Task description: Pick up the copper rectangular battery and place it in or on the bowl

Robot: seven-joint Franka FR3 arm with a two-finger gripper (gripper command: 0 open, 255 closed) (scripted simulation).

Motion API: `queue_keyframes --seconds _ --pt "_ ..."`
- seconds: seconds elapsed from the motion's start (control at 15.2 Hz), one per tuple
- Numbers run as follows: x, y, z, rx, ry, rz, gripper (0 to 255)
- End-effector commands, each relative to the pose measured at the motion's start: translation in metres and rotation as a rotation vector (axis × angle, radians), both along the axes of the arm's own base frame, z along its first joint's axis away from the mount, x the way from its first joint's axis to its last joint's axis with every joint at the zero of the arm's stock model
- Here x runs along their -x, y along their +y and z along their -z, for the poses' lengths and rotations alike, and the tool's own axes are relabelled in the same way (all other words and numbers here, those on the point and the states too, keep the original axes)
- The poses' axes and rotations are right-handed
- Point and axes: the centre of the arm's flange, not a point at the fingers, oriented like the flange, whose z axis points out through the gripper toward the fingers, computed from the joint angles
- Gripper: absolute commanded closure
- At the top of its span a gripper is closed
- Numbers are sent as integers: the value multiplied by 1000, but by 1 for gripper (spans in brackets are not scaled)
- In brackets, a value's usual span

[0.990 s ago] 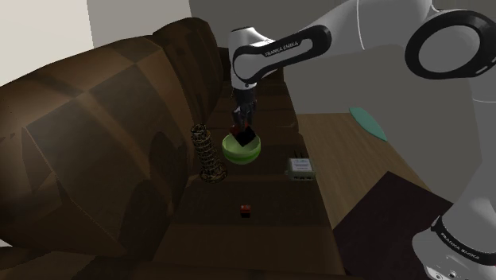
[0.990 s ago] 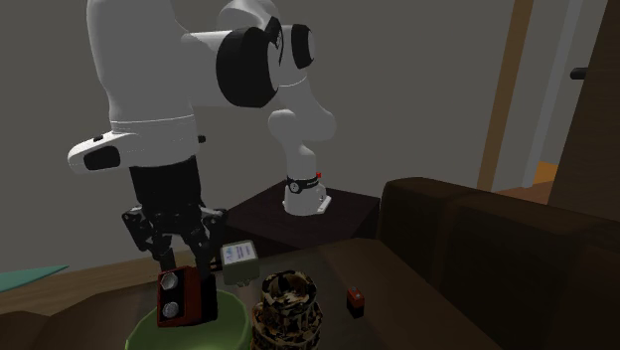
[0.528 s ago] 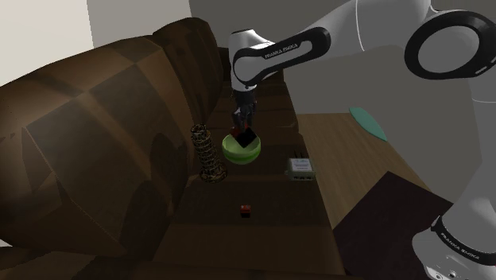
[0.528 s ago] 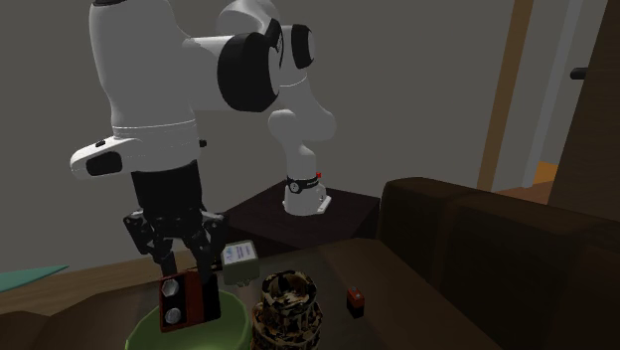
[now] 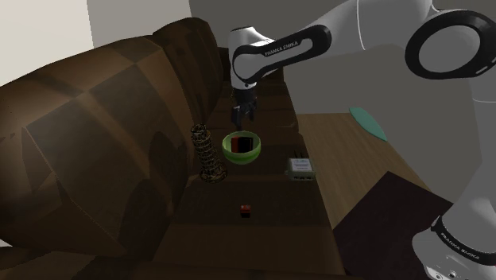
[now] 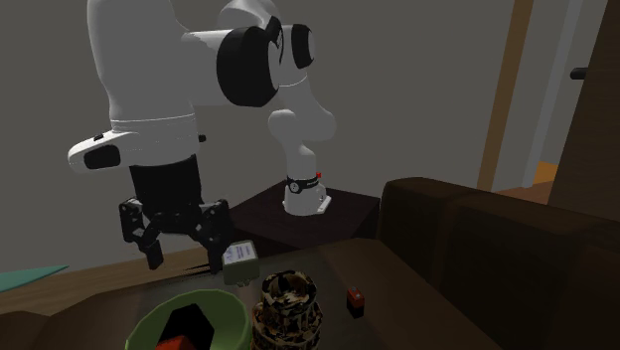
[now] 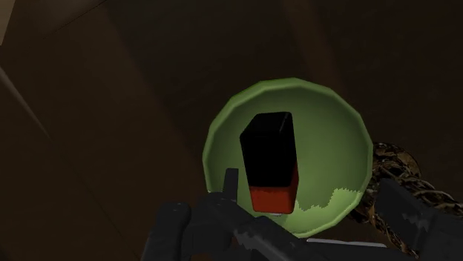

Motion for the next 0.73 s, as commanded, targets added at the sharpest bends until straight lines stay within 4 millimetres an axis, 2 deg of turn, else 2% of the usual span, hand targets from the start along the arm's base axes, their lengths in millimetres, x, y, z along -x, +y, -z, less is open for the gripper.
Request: queue_keyframes --seconds 0.0,0.13,0.66 --pt "0 -1 -19 0 0 0 0" --pt "0 -2 -43 0 0 0 0" --pt "0 -2 -43 0 0 0 0"
